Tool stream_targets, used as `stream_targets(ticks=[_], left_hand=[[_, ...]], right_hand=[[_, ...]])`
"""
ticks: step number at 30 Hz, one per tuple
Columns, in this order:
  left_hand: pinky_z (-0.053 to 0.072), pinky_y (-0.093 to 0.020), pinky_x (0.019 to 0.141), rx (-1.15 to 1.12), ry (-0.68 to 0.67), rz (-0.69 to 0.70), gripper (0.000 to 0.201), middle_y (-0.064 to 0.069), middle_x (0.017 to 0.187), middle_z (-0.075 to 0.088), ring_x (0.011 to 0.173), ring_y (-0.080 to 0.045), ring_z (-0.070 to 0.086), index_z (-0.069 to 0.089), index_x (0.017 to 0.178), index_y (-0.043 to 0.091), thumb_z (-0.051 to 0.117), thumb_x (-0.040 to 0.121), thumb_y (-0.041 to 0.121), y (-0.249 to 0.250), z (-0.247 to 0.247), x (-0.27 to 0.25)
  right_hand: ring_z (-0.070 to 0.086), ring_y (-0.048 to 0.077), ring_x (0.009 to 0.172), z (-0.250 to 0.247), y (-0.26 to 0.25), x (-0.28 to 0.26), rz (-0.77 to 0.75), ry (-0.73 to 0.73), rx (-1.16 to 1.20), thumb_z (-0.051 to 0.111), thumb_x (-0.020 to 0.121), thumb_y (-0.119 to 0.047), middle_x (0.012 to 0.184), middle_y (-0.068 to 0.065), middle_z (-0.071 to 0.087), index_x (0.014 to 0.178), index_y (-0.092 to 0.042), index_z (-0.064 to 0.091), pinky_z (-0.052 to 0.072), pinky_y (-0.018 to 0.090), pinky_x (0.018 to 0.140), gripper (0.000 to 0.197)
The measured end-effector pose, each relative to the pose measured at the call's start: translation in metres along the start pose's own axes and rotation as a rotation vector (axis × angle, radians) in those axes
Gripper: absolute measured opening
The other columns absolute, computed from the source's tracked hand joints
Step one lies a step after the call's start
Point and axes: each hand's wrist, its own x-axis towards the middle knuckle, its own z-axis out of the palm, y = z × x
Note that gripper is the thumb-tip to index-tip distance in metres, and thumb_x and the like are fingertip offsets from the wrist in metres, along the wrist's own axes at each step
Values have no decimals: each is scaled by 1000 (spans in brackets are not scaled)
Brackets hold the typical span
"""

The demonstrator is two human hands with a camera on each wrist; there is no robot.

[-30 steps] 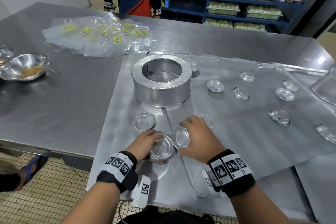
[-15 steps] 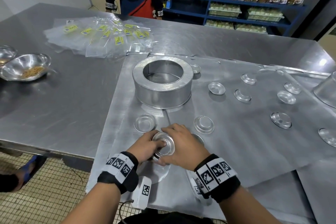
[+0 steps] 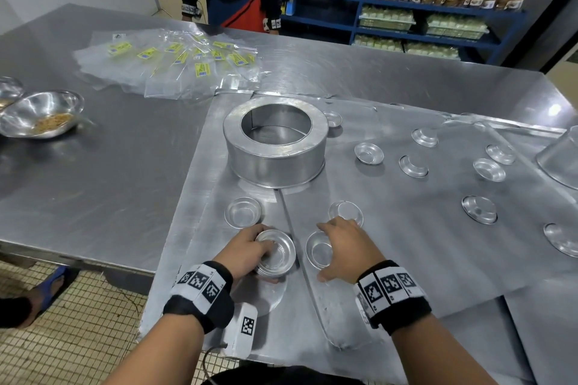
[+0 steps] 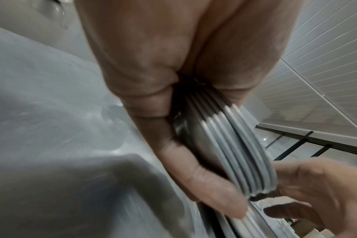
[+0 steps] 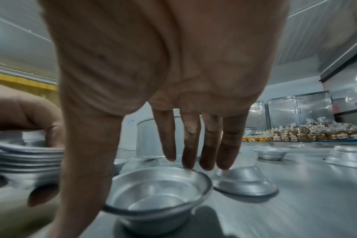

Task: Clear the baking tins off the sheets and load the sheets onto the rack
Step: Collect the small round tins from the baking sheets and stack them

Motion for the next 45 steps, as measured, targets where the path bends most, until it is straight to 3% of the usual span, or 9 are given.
stream_targets(ticks=[7,12,20,23,26,30,34,38,45], left_hand=[[59,-52,55,-70,14,-32,22,-28,97,64,84,-53,66,63,103,6,51,90,-8,2,6,0],[51,-67,87,-63,59,-5,14,-23,98,71,98,-51,66,70,98,8,66,85,9,4,7,0],[55,-64,76,-162,-59,-36,55,-27,107,68,96,-47,68,65,108,1,79,80,45,13,16,-8],[57,-60,73,-141,-69,-28,39,-22,100,70,91,-41,71,65,108,3,79,83,29,14,20,-8],[55,-58,86,-14,-52,14,31,-22,105,71,98,-38,70,66,108,8,78,81,18,13,24,-4],[53,-54,87,32,-50,43,33,-23,102,71,95,-37,68,67,105,8,71,73,12,12,29,1],[54,-53,84,89,-48,64,23,-15,91,69,85,-29,66,63,104,5,62,85,-8,14,33,6],[59,-44,53,23,-60,-1,24,-17,94,64,74,-32,67,59,111,1,57,89,-11,18,37,4],[60,-56,58,-13,-54,-22,24,-20,95,61,74,-36,66,60,108,2,55,89,-12,19,39,4]], right_hand=[[43,19,129,1,4,0,4,15,128,88,58,-39,137,-1,44,143,-18,42,44,32,103,99],[40,18,128,-12,-2,-3,-74,102,163,82,63,-42,135,-3,43,143,-20,42,41,31,104,92],[44,13,123,-15,-21,-5,-192,127,250,81,59,-51,128,-6,46,140,-21,46,39,32,107,94],[44,12,122,-9,-24,-5,-221,132,254,81,59,-51,129,-7,46,141,-21,46,38,26,105,94],[45,9,117,-2,-27,-2,-246,148,255,79,55,-56,125,-10,47,138,-23,49,38,22,102,94],[46,9,110,3,-25,1,-268,149,244,78,53,-63,122,-13,52,133,-28,54,39,23,99,91],[48,12,114,-1,-15,1,-277,77,261,87,48,-55,124,-10,54,134,-32,51,36,25,103,96],[36,21,132,-3,11,7,-114,51,196,88,62,-36,142,-3,44,148,-19,39,28,29,112,100],[34,27,126,-4,49,35,230,256,11,67,78,-57,137,0,47,138,-23,46,33,37,102,72]])
